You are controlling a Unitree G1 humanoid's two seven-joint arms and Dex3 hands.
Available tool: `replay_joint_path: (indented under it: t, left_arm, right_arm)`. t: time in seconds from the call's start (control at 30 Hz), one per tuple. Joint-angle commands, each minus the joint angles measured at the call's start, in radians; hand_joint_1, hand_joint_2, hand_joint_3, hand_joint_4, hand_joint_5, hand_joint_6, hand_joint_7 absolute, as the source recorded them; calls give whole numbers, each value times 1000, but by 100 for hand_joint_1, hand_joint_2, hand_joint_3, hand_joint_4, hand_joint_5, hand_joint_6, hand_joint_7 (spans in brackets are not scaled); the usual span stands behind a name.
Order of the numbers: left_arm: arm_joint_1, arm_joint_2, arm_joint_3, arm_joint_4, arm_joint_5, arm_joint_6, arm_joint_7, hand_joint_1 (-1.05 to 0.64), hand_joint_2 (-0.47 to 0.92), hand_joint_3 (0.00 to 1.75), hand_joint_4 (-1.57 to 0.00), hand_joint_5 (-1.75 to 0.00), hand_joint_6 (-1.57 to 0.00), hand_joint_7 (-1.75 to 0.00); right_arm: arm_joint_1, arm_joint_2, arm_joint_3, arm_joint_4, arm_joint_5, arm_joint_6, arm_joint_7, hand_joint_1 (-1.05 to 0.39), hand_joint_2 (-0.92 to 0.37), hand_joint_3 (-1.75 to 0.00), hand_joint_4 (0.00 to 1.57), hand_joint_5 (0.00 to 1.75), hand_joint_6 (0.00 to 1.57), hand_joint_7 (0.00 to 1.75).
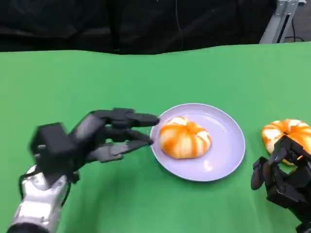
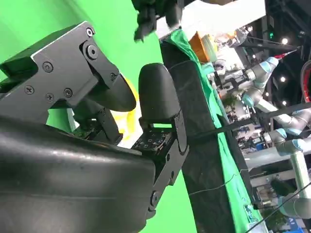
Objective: Grasp the bread from the table and place it into the plate.
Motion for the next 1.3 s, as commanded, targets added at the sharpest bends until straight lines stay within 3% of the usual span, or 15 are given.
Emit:
replay_joint_path:
  t: [0.03, 0.1, 0.17, 0.23, 0.3, 0.4, 0.67, 0.77, 0.83, 0.97, 1.03, 1.3]
  left_arm:
    - [61, 28, 79, -67, -111, 80, -109, -13, 55, 104, -82, -136, -106, -69]
    - [103, 41, 117, -107, -164, 147, -144, -12, 46, 130, -90, -149, -100, -110]
    - [125, 43, 152, -118, -215, 202, -194, -11, 43, 141, -94, -157, -98, -129]
    - [139, 43, 201, -99, -300, 282, -285, -10, 48, 136, -94, -167, -95, -147]
    - [150, 46, 248, -79, -369, 365, -357, -12, 59, 116, -94, -170, -93, -151]
    - [135, 64, 299, -7, -423, 468, -473, -15, 66, 104, -89, -174, -86, -158]
    - [69, 94, 382, 183, -455, 696, -623, -15, 58, 93, -82, -175, -82, -163]
    - [48, 98, 396, 251, -429, 687, -643, -15, 57, 91, -82, -175, -83, -163]
    - [31, 100, 407, 301, -415, 677, -657, -16, 63, 75, -81, -175, -86, -156]
    - [3, 103, 425, 362, -387, 673, -664, -16, 66, 66, -80, -175, -85, -154]
    - [-5, 104, 430, 378, -373, 665, -670, -18, 70, 59, -81, -175, -88, -145]
    - [-27, 102, 451, 422, -333, 633, -691, -19, 74, 52, -81, -175, -91, -140]
  right_arm:
    - [-1, -16, -7, -2, 9, -3, 6, -6, -45, -145, 92, 175, 76, 170]
    - [-1, -14, -8, -2, 8, -5, 4, -6, -44, -145, 92, 175, 76, 170]
    - [0, -14, -8, -4, 7, -2, 0, -6, -44, -146, 92, 175, 76, 170]
    - [1, -15, -8, -7, 7, 2, -1, -6, -44, -146, 93, 175, 76, 170]
    - [1, -18, -8, -5, 4, -3, 3, -5, -44, -146, 93, 175, 77, 170]
    - [-1, -20, -11, -1, 11, 0, 11, -5, -44, -147, 93, 175, 77, 170]
    - [2, -25, -16, -1, 12, 5, 13, -5, -44, -146, 93, 175, 77, 170]
    - [3, -25, -17, -3, 10, 3, 11, -5, -44, -146, 92, 175, 76, 169]
    - [6, -23, -16, -6, 7, 1, 8, -5, -44, -146, 92, 175, 76, 169]
    - [4, -26, -16, 4, 6, -10, 19, -6, -44, -145, 92, 175, 76, 169]
    - [2, -26, -18, 7, 9, -8, 23, -6, -44, -145, 92, 175, 76, 169]
    - [-1, -24, -17, 5, 3, -3, 11, -5, -45, -144, 93, 175, 77, 169]
